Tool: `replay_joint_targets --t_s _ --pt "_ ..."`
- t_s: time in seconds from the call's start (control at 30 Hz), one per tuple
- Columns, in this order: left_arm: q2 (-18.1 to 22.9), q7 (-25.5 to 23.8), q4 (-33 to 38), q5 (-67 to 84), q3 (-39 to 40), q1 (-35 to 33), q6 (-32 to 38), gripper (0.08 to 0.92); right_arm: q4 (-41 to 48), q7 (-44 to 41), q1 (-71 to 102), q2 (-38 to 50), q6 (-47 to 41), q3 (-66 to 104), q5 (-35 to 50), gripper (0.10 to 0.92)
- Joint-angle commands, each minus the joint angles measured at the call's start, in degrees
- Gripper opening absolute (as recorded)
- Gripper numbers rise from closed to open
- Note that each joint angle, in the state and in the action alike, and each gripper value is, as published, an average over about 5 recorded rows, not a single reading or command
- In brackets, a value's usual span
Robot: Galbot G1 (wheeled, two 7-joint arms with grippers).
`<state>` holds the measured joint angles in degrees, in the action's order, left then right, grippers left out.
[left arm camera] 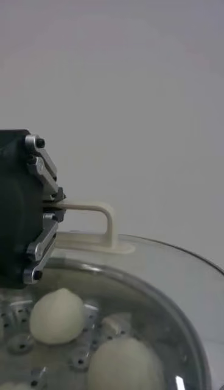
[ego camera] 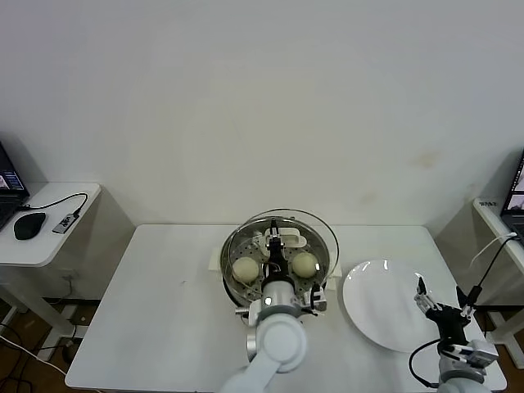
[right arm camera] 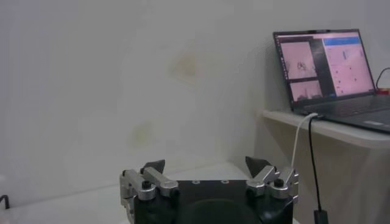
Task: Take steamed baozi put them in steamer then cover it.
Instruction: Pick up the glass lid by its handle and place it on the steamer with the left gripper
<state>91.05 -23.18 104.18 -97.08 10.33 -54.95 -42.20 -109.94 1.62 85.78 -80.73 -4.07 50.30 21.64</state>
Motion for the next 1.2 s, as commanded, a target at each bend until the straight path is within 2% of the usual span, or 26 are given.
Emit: replay_joint_targets --t_s 0.03,0.7,1.2 --pt "0.66 -0.65 -0.71 -2.91 0.69 -1.11 -2.44 0.144 0.18 -0.07 -0.13 -0.01 0.15 -0.05 -0.14 0.823" --pt "0.59 -1.09 -1.40 -3.62 -0.52 -1.69 -2.33 0.144 0.37 -0.22 -0.19 -0.01 0.38 -0.17 -0.33 0.823" --pt "0.54 0.58 -3.99 -3.21 -1.77 -1.60 -1.97 0.144 0.00 -0.29 0.21 -0.13 0.57 -0.07 -0.47 0.823"
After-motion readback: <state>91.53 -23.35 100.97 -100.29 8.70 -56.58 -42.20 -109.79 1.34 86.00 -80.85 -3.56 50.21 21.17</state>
